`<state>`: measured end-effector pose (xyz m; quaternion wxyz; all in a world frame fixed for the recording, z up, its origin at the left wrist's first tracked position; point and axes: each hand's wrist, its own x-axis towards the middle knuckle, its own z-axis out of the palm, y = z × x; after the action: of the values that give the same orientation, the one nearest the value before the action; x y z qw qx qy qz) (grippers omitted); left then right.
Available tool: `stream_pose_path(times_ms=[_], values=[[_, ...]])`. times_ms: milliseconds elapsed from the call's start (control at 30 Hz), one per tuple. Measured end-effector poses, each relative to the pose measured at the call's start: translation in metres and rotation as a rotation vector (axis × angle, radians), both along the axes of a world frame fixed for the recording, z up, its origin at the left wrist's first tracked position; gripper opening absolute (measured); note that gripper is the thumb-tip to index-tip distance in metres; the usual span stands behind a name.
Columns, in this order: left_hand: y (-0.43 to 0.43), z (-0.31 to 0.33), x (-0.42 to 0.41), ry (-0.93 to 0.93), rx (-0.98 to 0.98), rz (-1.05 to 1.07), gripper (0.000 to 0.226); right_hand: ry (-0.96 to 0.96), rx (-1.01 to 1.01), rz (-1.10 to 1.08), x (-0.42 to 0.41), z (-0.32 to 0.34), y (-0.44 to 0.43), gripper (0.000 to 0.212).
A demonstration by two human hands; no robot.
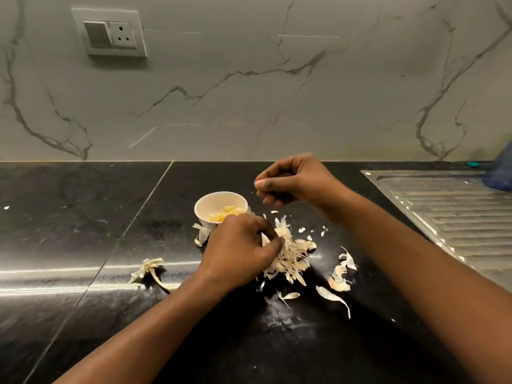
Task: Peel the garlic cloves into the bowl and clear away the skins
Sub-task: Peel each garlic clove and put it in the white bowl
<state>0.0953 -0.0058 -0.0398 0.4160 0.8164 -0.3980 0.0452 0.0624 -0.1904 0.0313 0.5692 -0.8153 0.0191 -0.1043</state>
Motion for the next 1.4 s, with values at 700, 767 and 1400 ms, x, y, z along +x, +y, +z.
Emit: stream_pose_path(times_ms=[700,767,1400], values=[[-0.002,-0.002,-0.011,-0.073,-0.05,-0.21,0.013,0.678,-0.503,0.393,-0.084,-0.014,-0.05,0.025],[-0.001,-0.001,-0.012,-0.045,-0.06,-0.225,0.018,0.687,-0.533,0.399,-0.081,-0.016,-0.048,0.026],[-0.001,0.002,-0.009,-0.043,-0.202,-0.215,0.015,-0.081,-0.093,0.203,-0.064,-0.034,-0.04,0.023]])
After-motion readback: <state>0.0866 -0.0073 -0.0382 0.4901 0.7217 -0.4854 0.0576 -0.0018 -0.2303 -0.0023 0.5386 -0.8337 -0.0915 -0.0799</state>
